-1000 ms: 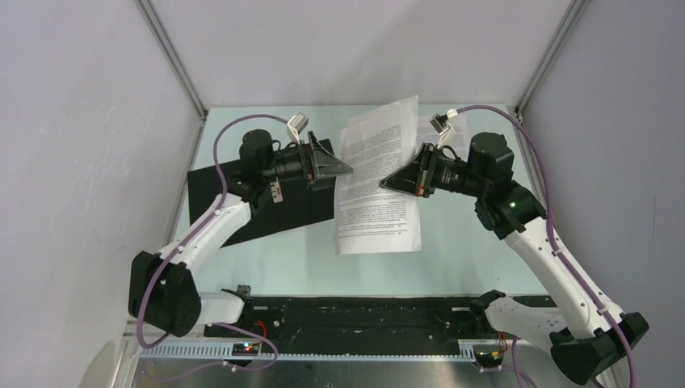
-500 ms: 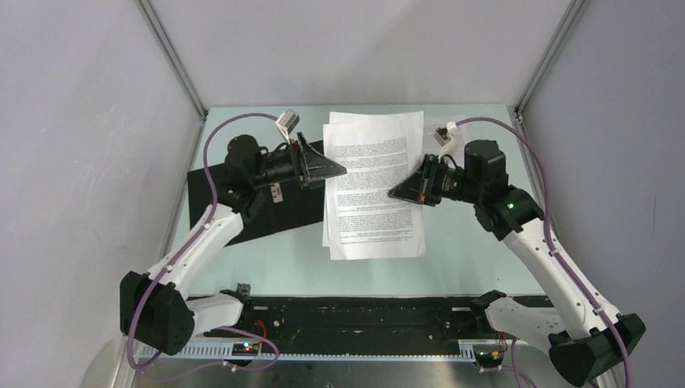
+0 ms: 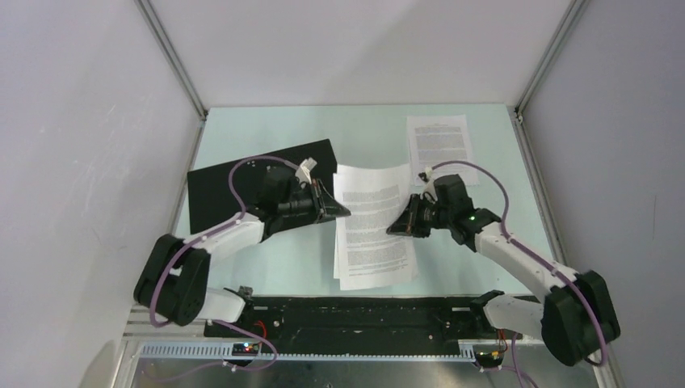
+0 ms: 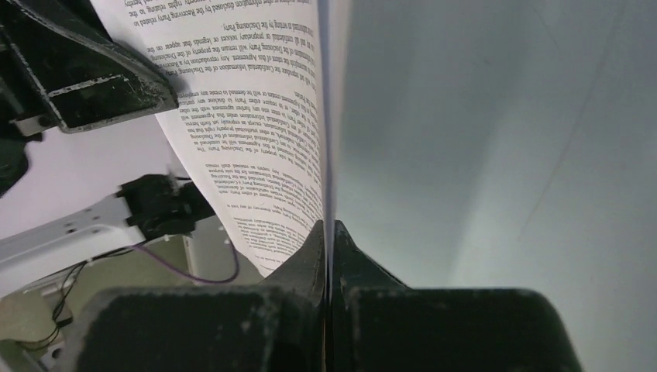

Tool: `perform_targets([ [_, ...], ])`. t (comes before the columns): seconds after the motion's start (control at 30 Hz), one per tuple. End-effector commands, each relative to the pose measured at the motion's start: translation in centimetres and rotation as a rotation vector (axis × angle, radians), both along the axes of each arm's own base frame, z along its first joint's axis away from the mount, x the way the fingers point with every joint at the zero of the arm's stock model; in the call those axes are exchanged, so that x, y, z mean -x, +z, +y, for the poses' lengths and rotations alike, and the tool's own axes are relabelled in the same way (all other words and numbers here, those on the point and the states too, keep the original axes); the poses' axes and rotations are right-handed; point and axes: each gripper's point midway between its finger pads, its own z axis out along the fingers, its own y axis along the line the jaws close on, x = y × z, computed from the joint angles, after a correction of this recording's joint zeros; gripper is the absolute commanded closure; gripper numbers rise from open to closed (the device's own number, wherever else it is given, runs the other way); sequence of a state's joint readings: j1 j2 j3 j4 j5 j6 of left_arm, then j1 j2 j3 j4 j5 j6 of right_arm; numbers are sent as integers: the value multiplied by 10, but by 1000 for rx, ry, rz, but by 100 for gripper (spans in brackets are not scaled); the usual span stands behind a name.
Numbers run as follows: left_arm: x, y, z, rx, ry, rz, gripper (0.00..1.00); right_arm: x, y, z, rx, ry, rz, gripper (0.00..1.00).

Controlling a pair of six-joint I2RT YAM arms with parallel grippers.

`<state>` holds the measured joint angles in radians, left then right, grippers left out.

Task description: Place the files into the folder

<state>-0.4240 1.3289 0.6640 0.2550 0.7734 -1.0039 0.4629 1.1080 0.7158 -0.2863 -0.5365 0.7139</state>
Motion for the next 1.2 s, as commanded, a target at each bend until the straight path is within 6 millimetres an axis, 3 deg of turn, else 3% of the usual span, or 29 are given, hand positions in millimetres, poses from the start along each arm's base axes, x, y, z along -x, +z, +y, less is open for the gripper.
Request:
perform_targets([
  [0.0, -7, -67, 4, -179, 54, 15, 86, -13, -43, 10, 26, -15, 0, 100],
  [0.1, -9, -109, 12, -276, 100, 77, 91, -17, -72, 14, 71, -25, 20, 100],
  [0.17, -10, -127, 18, -325, 129, 104, 94, -21, -89, 15, 110, -42, 36, 95],
  [0.27, -10, -145, 24, -365, 158, 146, 99, -21, -109, 9, 172, -68, 70, 69],
  [0.37, -8, -153, 28, -393, 173, 166, 99, -18, -121, -7, 267, -119, 85, 50],
  [0.47, -6, -159, 33, -420, 186, 179, 92, -18, -118, -16, 305, -140, 68, 37],
  [0.57, -2, -165, 34, -439, 182, 196, 80, -17, -123, -29, 370, -180, 72, 32],
  [0.67, -1, -169, 36, -457, 186, 206, 72, -12, -131, -55, 492, -247, 86, 26],
  [0.77, 0, -171, 35, -466, 182, 215, 67, -9, -121, -73, 563, -299, 43, 21],
  [0.87, 0, -173, 34, -474, 179, 223, 67, 10, -115, -77, 629, -282, 11, 21],
  [0.93, 1, -174, 34, -483, 179, 231, 66, 29, -110, -65, 628, -226, -4, 23],
  [1.0, 1, -177, 34, -491, 179, 245, 66, 52, -105, -42, 585, -164, -11, 28],
  [1.17, 4, -183, 34, -506, 171, 286, 66, 118, -108, 10, 525, 25, -26, 55],
])
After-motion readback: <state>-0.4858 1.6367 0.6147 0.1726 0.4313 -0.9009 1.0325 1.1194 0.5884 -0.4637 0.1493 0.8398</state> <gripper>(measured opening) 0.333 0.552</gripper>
